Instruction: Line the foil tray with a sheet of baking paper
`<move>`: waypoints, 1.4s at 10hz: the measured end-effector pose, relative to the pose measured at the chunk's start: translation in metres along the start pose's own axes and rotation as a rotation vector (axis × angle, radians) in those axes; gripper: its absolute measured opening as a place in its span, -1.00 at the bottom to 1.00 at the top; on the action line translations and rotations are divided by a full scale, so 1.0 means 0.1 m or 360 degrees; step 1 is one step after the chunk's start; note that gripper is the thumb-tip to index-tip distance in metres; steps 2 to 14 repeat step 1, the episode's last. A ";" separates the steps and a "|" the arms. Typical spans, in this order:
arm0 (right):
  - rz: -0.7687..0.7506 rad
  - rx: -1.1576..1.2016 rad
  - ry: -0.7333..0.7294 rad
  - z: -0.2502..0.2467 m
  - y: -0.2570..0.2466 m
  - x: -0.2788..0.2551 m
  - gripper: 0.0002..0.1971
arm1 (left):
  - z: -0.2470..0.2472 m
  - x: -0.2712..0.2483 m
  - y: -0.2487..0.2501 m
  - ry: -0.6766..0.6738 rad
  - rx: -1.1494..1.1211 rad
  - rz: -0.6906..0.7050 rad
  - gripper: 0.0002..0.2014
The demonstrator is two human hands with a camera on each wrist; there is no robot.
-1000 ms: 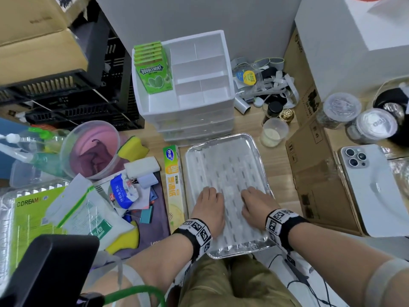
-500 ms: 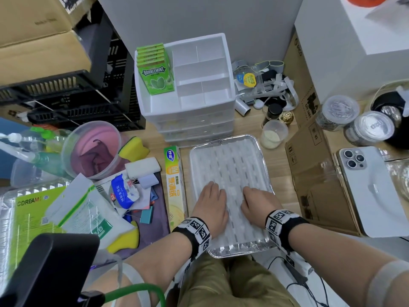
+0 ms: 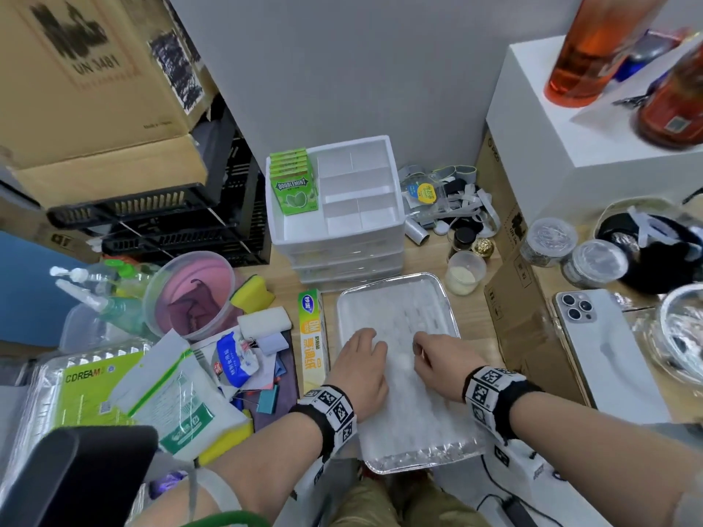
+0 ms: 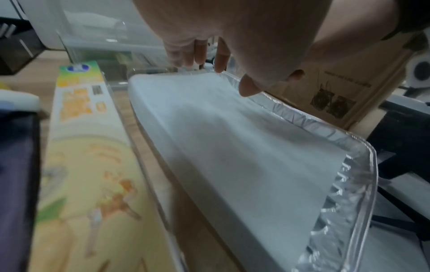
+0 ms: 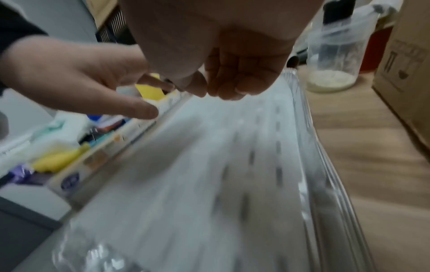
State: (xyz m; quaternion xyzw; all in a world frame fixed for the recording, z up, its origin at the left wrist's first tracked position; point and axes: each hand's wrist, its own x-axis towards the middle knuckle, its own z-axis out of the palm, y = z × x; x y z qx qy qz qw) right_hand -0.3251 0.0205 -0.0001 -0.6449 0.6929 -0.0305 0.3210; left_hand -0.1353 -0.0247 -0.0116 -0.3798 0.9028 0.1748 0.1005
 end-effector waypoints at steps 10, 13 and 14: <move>-0.0059 0.0280 0.0209 -0.51 -0.10 -0.03 -0.94 | -0.33 -0.02 -0.07 0.0021 -0.0114 -0.0122 -0.61; -0.0059 0.0280 0.0209 -0.51 -0.10 -0.03 -0.94 | -0.33 -0.02 -0.07 0.0021 -0.0114 -0.0122 -0.61; -0.0059 0.0280 0.0209 -0.51 -0.10 -0.03 -0.94 | -0.33 -0.02 -0.07 0.0021 -0.0114 -0.0122 -0.61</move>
